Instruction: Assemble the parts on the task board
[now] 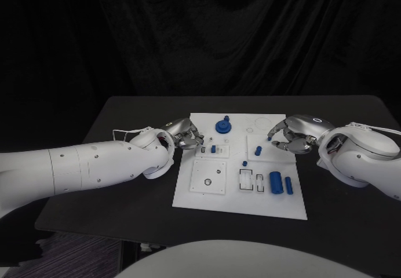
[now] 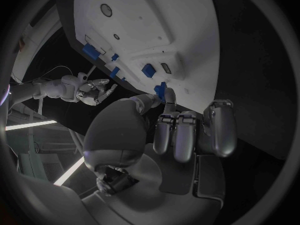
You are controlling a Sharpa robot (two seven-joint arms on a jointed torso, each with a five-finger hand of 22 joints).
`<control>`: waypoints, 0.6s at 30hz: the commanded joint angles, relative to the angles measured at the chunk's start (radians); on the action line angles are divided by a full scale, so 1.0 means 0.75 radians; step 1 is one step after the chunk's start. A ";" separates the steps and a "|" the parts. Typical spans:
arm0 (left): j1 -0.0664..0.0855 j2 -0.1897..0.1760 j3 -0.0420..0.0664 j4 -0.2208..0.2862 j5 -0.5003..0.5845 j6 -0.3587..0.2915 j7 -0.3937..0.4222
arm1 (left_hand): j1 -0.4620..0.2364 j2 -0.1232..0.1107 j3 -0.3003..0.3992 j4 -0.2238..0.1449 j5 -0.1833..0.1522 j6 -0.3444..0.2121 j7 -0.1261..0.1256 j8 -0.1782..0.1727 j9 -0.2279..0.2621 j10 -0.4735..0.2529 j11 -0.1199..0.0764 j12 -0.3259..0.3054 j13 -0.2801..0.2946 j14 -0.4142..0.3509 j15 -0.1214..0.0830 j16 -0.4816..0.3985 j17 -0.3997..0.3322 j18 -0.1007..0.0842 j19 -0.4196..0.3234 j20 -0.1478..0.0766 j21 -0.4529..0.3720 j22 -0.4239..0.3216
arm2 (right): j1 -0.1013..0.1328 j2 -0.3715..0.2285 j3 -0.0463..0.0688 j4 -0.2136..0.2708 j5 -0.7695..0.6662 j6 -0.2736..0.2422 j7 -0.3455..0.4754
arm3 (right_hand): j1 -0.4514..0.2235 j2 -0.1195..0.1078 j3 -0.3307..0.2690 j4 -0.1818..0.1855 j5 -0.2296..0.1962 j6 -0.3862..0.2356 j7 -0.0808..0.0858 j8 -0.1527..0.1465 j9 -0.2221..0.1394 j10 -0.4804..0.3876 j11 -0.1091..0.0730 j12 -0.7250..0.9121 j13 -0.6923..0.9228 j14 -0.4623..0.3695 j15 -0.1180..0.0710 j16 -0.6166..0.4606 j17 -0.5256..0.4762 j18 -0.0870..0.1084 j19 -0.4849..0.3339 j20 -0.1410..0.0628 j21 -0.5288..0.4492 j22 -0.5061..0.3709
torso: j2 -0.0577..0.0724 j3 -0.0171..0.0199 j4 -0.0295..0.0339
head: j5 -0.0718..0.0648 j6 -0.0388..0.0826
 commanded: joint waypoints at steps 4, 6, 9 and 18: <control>-0.011 -0.001 0.001 0.006 -0.004 0.025 0.003 | -0.011 0.007 0.009 -0.001 -0.001 0.023 -0.020 0.003 0.001 0.139 -0.012 0.005 0.350 0.141 -0.009 0.003 0.351 -0.007 0.006 -0.004 0.005 0.252 | -0.003 0.001 0.001 0.001 -0.002 0.002 -0.021 | -0.005 0.000 0.008 0.000 0.008 0.008 0.002 0.005 -0.002 -0.005 -0.001 -0.003 0.057 0.039 0.006 -0.005 0.014 0.009 -0.008 -0.001 -0.004 0.214 | 0.000 -0.0011 -0.0002 | 0.001 0.000; -0.014 -0.001 0.001 0.006 -0.004 0.031 0.003 | -0.011 0.007 0.009 -0.001 -0.001 0.023 -0.020 0.003 0.001 0.139 -0.012 0.005 0.350 0.141 -0.009 0.003 0.351 -0.007 0.006 -0.004 0.005 0.252 | -0.003 0.001 0.001 0.001 -0.002 0.003 -0.021 | -0.005 0.000 0.008 0.000 0.008 0.008 0.002 0.005 -0.002 -0.005 -0.001 -0.003 0.057 0.039 0.006 -0.005 0.014 0.009 -0.008 -0.001 -0.004 0.214 | 0.000 -0.0013 -0.0004 | 0.001 0.000; -0.017 -0.001 0.001 0.005 -0.004 0.034 0.003 | -0.011 0.007 0.009 -0.001 -0.001 0.023 -0.020 0.003 0.001 0.139 -0.012 0.005 0.350 0.141 -0.009 0.003 0.351 -0.007 0.006 -0.004 0.005 0.252 | -0.003 0.002 0.001 0.001 -0.002 0.004 -0.021 | -0.005 -0.001 0.009 -0.001 0.009 0.008 0.002 0.006 -0.002 -0.008 -0.001 -0.006 0.054 0.039 0.006 -0.005 0.013 0.009 -0.008 -0.001 -0.005 0.214 | 0.001 -0.0009 -0.0006 | 0.000 0.000; -0.024 0.004 0.001 -0.012 -0.004 0.042 0.010 | -0.011 0.009 0.012 -0.002 -0.001 0.026 -0.021 0.003 0.001 0.139 -0.013 0.005 0.350 0.141 -0.010 0.003 0.351 -0.006 0.004 -0.005 0.001 0.250 | -0.003 0.003 0.001 -0.001 -0.002 0.008 -0.020 | -0.005 -0.001 0.009 -0.001 0.009 0.008 0.002 0.006 -0.002 -0.008 -0.001 -0.006 0.054 0.039 0.006 -0.005 0.013 0.009 -0.008 -0.001 -0.005 0.214 | 0.001 -0.0004 -0.0006 | 0.000 0.000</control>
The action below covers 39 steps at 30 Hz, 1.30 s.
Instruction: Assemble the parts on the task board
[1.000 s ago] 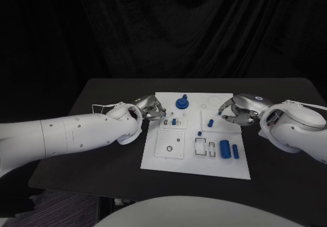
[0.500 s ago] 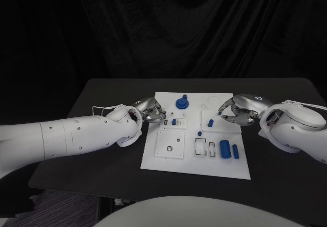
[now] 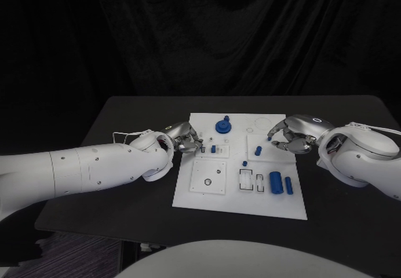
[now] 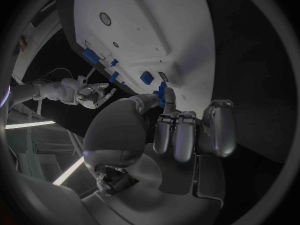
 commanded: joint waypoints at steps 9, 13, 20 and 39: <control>-0.012 0.015 0.001 -0.011 -0.002 0.019 0.026 | -0.006 0.005 0.014 -0.003 0.001 0.011 -0.016 0.008 0.002 0.139 -0.013 0.005 0.350 0.141 -0.011 0.003 0.351 -0.006 0.004 -0.005 0.001 0.250 | -0.003 0.002 0.001 -0.001 -0.002 0.010 -0.018 | -0.005 -0.001 0.009 -0.001 0.009 0.008 0.002 0.006 -0.001 -0.008 -0.001 -0.006 0.054 0.039 0.006 -0.005 0.013 0.009 -0.008 -0.001 -0.005 0.214 | 0.001 0.0001 0.0004 | 0.001 0.000; -0.016 0.018 0.001 -0.013 -0.002 0.016 0.032 | -0.006 0.005 0.014 -0.003 0.001 0.011 -0.016 0.008 0.002 0.139 -0.013 0.005 0.350 0.141 -0.011 0.003 0.351 -0.006 0.004 -0.005 0.001 0.250 | -0.003 0.002 0.001 -0.001 -0.002 0.011 -0.017 | -0.005 -0.001 0.009 -0.001 0.009 0.008 0.002 0.006 -0.001 -0.008 -0.001 -0.006 0.054 0.039 0.006 -0.005 0.013 0.009 -0.008 -0.001 -0.005 0.214 | 0.001 -0.0001 0.0004 | 0.000 0.000; -0.021 0.021 0.001 -0.015 -0.002 0.017 0.034 | -0.006 0.005 0.014 -0.003 0.001 0.011 -0.016 0.008 0.002 0.139 -0.013 0.005 0.350 0.141 -0.011 0.003 0.351 -0.006 0.004 -0.005 0.001 0.250 | -0.003 0.002 0.001 -0.001 -0.002 0.013 -0.017 | -0.005 -0.001 0.009 -0.001 0.009 0.008 0.002 0.006 -0.001 -0.008 -0.001 -0.006 0.054 0.039 0.006 -0.005 0.013 0.009 -0.008 -0.001 -0.005 0.214 | 0.000 -0.0006 0.0006 | 0.001 0.000; -0.040 0.032 0.001 -0.019 -0.002 0.019 0.045 | -0.005 0.007 0.017 -0.004 0.001 0.012 -0.016 0.007 0.002 0.139 -0.013 0.005 0.350 0.141 -0.011 0.003 0.351 -0.006 0.004 -0.005 0.001 0.250 | -0.003 0.004 0.001 0.000 -0.002 0.016 -0.017 | -0.005 -0.001 0.010 -0.001 0.009 0.009 0.002 0.006 -0.003 -0.011 -0.001 -0.010 0.050 0.038 0.006 -0.007 0.011 0.009 -0.009 -0.001 -0.006 0.214 | 0.001 0.0000 0.0007 | 0.003 0.000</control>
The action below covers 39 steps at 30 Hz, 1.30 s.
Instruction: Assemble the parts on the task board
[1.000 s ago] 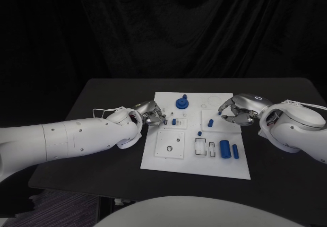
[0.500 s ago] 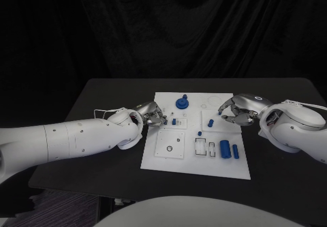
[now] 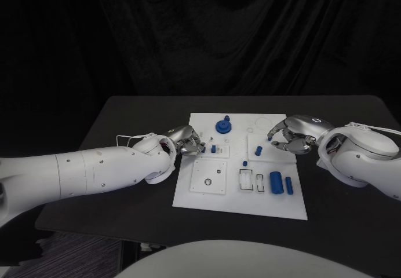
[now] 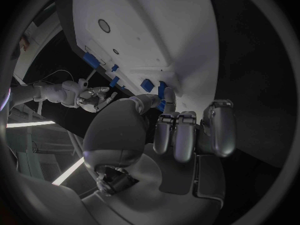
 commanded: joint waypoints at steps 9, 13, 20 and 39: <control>-0.015 0.006 -0.003 0.007 0.001 0.024 0.019 | -0.005 0.010 0.009 -0.001 -0.004 0.005 -0.014 0.003 0.000 0.143 -0.009 0.005 0.350 0.141 -0.012 0.003 0.351 -0.005 0.003 -0.007 -0.002 0.249 | -0.003 0.001 0.001 0.001 -0.002 0.014 -0.020 | -0.005 -0.001 0.010 -0.001 0.005 0.009 0.002 0.006 -0.001 -0.011 -0.001 -0.005 0.050 0.038 0.006 -0.007 0.011 0.009 -0.009 -0.001 -0.006 0.214 | -0.001 -0.0004 -0.0005 | 0.003 0.000; -0.015 0.003 -0.003 0.009 0.001 0.033 0.018 | -0.088 0.020 -0.052 0.073 -0.196 0.015 -0.011 -0.017 -0.011 0.143 -0.005 0.005 0.350 0.141 -0.007 0.003 0.351 -0.005 0.001 -0.004 -0.010 0.248 | -0.003 0.000 0.001 0.001 -0.002 0.018 -0.022 | -0.006 -0.002 0.010 -0.001 0.005 0.009 0.002 0.006 -0.003 -0.012 -0.001 -0.006 0.048 0.038 0.006 -0.007 0.011 0.009 -0.009 -0.001 -0.006 0.214 | 0.000 0.0002 -0.0001 | 0.004 0.000; -0.016 -0.002 -0.003 0.006 0.001 0.049 0.013 | -0.256 0.044 -0.300 0.200 -0.344 0.032 0.001 -0.065 -0.037 0.143 0.007 0.005 0.350 0.141 0.002 0.003 0.351 -0.005 0.005 0.003 -0.013 0.250 | -0.003 0.000 0.001 0.000 -0.002 0.022 -0.023 | -0.006 -0.002 0.010 -0.001 0.005 0.009 0.002 0.006 -0.003 -0.012 -0.001 -0.006 0.048 0.038 0.006 -0.007 0.011 0.009 -0.009 -0.001 -0.006 0.214 | -0.001 0.0003 -0.0002 | 0.005 0.000; -0.016 -0.014 -0.003 -0.004 0.001 0.015 0.035 | -0.429 0.156 -0.520 0.203 -0.346 0.051 0.001 -0.090 -0.028 0.143 0.008 0.005 0.350 0.141 0.002 0.003 0.351 -0.006 0.009 0.005 -0.015 0.251 | -0.003 -0.005 0.001 0.003 -0.002 0.027 -0.025 | -0.008 -0.003 0.011 0.000 0.005 0.008 0.001 0.005 -0.004 -0.011 -0.001 -0.006 0.048 0.037 0.006 -0.007 0.010 0.009 -0.009 -0.001 -0.007 0.214 | 0.000 0.0001 0.0000 | 0.009 0.000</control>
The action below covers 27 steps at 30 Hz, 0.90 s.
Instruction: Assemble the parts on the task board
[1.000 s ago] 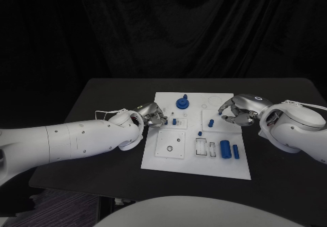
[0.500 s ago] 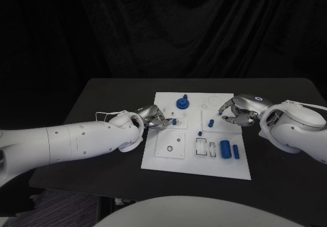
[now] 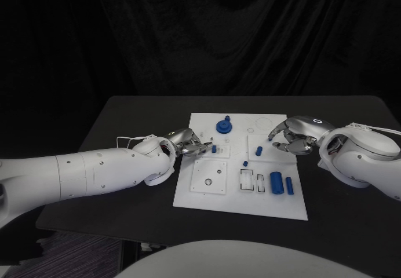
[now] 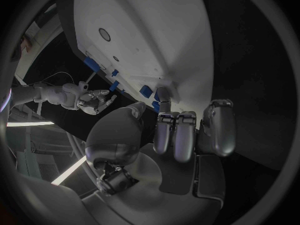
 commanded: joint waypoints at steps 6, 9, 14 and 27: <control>-0.003 -0.015 -0.002 -0.003 0.003 -0.089 0.114 | -0.091 0.037 -0.135 0.001 -0.058 0.006 0.004 0.007 0.045 0.143 0.009 0.005 0.350 0.141 0.002 0.003 0.351 -0.006 0.008 0.005 -0.005 0.250 | -0.003 -0.005 0.001 0.003 -0.002 0.008 -0.022 | -0.010 -0.002 0.007 0.005 0.005 0.008 0.001 0.005 -0.002 -0.012 -0.001 -0.007 0.047 0.038 0.006 -0.007 0.010 0.009 -0.009 -0.001 -0.007 0.214 | 0.000 -0.0002 -0.0001 | 0.005 0.000; -0.002 -0.021 -0.002 -0.005 0.005 -0.118 0.148 | -0.101 0.057 -0.168 0.000 -0.083 -0.007 0.007 0.004 0.055 0.143 0.011 0.005 0.350 0.141 0.004 0.003 0.351 -0.005 0.007 0.006 -0.007 0.250 | -0.003 -0.006 0.001 0.003 -0.002 0.008 -0.021 | -0.010 -0.002 0.007 0.005 0.005 0.008 0.001 0.005 -0.002 -0.012 -0.001 -0.007 0.047 0.038 0.006 -0.007 0.010 0.009 -0.009 -0.001 -0.007 0.214 | 0.000 0.0001 0.0001 | 0.006 0.000; -0.002 -0.040 -0.002 -0.002 0.008 -0.161 0.183 | -0.107 0.090 -0.206 0.000 -0.109 -0.023 0.011 -0.002 0.065 0.143 0.015 0.005 0.350 0.141 0.008 0.003 0.351 -0.005 0.007 0.008 -0.007 0.250 | -0.003 -0.008 0.001 0.004 -0.002 0.003 -0.021 | -0.011 -0.001 0.007 0.006 0.006 0.008 0.001 0.005 -0.002 -0.012 -0.001 -0.008 0.047 0.037 0.006 -0.008 0.010 0.009 -0.009 -0.001 -0.008 0.214 | -0.001 -0.0007 -0.0005 | 0.006 0.000; 0.035 -0.108 -0.001 0.037 0.110 -0.199 0.383 | 0.015 0.165 -0.284 -0.004 -0.061 -0.013 0.001 0.052 0.115 0.143 0.008 0.005 0.350 0.141 0.004 0.003 0.351 -0.010 0.017 0.006 0.013 0.257 | -0.002 -0.020 0.001 0.016 -0.001 -0.091 0.025 | -0.020 -0.002 0.005 0.012 0.007 0.010 0.001 0.006 -0.004 -0.007 -0.001 -0.004 0.050 0.039 0.006 -0.005 0.014 0.008 -0.007 0.000 -0.004 0.215 | 0.000 0.0004 -0.0015 | 0.000 0.000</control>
